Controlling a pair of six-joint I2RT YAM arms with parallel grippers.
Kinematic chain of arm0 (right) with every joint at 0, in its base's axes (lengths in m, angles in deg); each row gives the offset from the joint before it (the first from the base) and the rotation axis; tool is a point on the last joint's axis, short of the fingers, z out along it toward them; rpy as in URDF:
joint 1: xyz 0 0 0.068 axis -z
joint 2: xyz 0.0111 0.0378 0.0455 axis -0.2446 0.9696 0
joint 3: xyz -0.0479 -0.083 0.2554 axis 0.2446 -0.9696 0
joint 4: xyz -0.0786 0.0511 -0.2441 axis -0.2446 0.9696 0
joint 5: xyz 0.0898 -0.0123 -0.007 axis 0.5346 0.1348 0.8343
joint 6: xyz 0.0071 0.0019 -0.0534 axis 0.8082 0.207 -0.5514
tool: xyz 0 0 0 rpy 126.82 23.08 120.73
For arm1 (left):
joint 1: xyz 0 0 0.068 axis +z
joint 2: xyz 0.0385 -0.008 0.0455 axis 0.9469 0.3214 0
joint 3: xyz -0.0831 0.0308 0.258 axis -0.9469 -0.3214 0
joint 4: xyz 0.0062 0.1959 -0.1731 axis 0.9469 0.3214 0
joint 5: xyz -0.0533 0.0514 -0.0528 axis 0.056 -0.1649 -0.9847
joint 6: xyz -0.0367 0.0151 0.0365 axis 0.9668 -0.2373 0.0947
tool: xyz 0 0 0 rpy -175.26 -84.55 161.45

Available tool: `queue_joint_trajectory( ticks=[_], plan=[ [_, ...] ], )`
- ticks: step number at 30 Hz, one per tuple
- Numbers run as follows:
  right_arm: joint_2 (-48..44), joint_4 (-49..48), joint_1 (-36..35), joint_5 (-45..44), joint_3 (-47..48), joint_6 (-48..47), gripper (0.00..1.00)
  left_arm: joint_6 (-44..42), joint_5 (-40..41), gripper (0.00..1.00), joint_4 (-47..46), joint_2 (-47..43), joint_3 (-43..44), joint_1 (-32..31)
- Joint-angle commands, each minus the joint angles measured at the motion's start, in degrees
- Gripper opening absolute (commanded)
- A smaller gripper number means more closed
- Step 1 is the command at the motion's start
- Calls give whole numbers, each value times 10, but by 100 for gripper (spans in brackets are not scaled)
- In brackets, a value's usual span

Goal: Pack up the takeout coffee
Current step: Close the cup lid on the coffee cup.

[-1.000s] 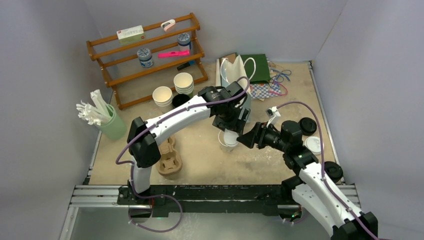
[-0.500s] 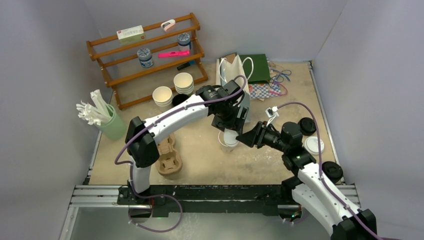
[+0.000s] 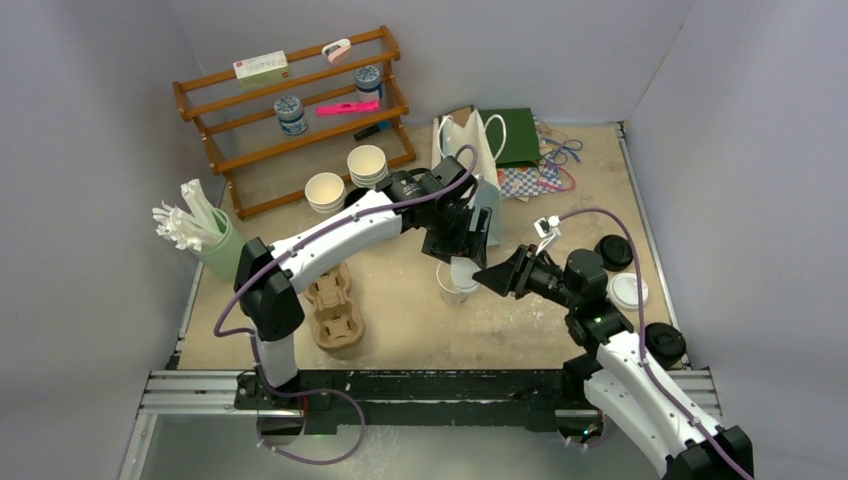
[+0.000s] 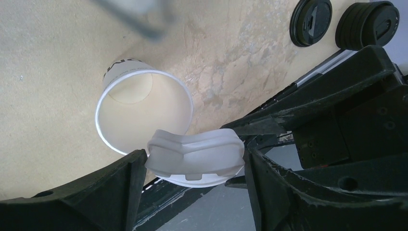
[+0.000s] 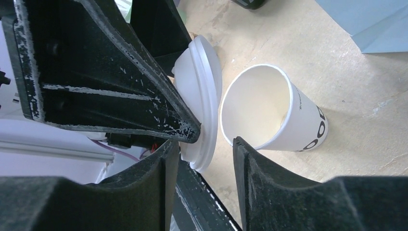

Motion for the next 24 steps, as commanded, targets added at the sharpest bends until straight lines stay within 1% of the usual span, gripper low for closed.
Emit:
queue_joint_trajectory(
  ticks=[1,4,11,14,18,20,24],
  plan=[
    [13,-38,-1,7,-2,11,46,12,-11,73,-16,-32,-8,5],
    [19,-59,-1,15,-7,22,43,14,-11,73,-17,-38,-14,8],
    [30,-99,-3,18,-19,48,26,11,-8,74,-14,-47,-23,17],
    [47,-123,-4,20,-26,65,19,9,-4,78,-12,-51,-27,20],
    [68,-147,-5,22,-30,78,17,8,5,84,-11,-62,-33,24],
    [74,-151,-5,21,-30,80,17,9,8,90,-11,-72,-39,29],
    [82,-155,-5,21,-32,84,17,9,16,93,-10,-101,-54,49]
  ],
)
